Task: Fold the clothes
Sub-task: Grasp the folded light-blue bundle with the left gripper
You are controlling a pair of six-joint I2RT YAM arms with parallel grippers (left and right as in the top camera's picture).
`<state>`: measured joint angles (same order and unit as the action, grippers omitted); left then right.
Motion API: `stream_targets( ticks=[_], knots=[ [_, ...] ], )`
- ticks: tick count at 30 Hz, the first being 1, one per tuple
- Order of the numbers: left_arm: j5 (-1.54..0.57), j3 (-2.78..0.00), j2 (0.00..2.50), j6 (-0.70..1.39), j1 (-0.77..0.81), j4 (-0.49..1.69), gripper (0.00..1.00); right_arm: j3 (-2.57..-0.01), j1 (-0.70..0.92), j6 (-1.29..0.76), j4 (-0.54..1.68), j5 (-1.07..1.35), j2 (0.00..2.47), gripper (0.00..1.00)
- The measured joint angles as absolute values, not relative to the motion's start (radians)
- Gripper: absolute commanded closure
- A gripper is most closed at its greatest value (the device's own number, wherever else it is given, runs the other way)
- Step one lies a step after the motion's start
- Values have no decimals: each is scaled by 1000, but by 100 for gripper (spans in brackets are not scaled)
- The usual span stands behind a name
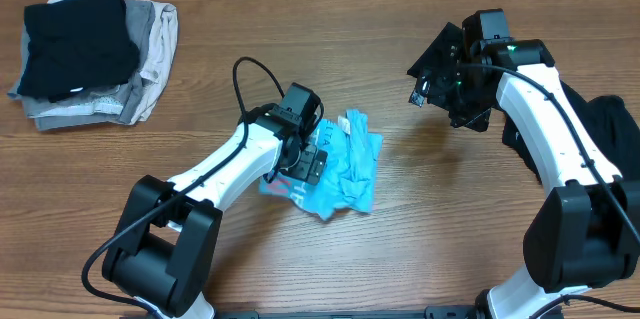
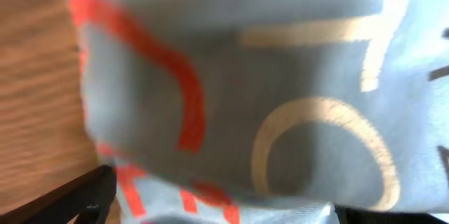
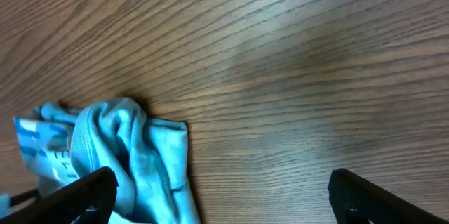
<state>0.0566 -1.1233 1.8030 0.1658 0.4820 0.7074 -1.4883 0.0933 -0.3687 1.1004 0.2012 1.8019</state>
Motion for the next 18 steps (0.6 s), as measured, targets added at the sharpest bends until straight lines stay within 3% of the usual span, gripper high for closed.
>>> stream_targets(
  ticks=[9, 18],
  knots=[
    [251, -1121, 1803, 166, 392, 552, 0, -1488, 93, -366, 1100, 187, 1802, 0],
    [308, -1127, 1803, 120, 258, 406, 0, -1488, 93, -366, 1101, 179, 1802, 0]
  ],
)
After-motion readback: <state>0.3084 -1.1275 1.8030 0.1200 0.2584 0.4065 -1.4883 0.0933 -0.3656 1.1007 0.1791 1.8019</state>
